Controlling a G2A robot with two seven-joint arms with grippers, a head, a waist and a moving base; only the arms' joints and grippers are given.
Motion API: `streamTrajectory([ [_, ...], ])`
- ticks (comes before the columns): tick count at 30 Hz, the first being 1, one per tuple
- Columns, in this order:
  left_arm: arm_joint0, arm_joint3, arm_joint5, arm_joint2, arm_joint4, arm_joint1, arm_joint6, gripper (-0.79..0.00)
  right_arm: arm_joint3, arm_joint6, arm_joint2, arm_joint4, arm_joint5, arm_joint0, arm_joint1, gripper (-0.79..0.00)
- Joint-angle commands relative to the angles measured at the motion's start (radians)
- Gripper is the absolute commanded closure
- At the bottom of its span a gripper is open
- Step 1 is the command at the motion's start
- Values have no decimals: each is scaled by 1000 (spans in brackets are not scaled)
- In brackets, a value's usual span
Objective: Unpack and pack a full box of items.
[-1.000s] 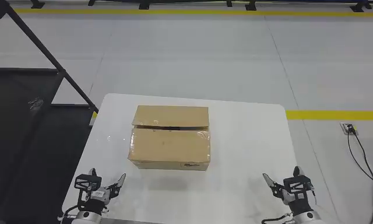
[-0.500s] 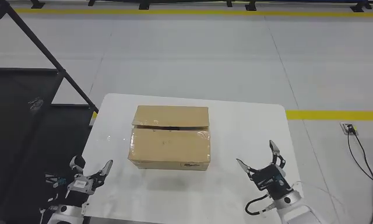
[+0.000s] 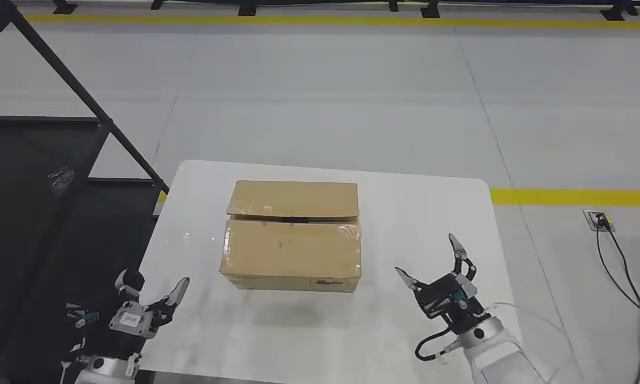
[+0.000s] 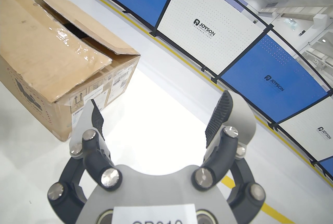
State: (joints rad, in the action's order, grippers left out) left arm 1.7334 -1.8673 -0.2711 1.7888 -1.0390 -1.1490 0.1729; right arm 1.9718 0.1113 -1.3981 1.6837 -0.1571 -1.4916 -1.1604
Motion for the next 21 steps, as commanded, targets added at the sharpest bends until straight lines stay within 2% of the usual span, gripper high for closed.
streamTrajectory([
  [1, -19, 9, 21, -11, 21, -3, -1, -785, -9, 4, -3, -139, -68, 22, -2, -785],
  [3, -35, 16, 25, -15, 49, -5, -5, -785, -27, -35, 6, -212, -102, 55, -5, -785],
  [7, -58, 30, 12, -10, 117, -7, -21, -785, -86, -138, 30, -463, -189, 144, -15, -785],
  [12, -78, 38, -2, 5, 190, -9, -26, -785, -196, -256, 47, -830, -245, 253, -28, -785],
  [16, -65, 27, -57, 19, 237, -10, -21, -785, -312, -388, 67, -1133, -306, 342, -35, -785],
  [21, -37, 19, -113, 44, 235, -9, -15, -785, -326, -415, 67, -1152, -305, 358, -35, -785],
])
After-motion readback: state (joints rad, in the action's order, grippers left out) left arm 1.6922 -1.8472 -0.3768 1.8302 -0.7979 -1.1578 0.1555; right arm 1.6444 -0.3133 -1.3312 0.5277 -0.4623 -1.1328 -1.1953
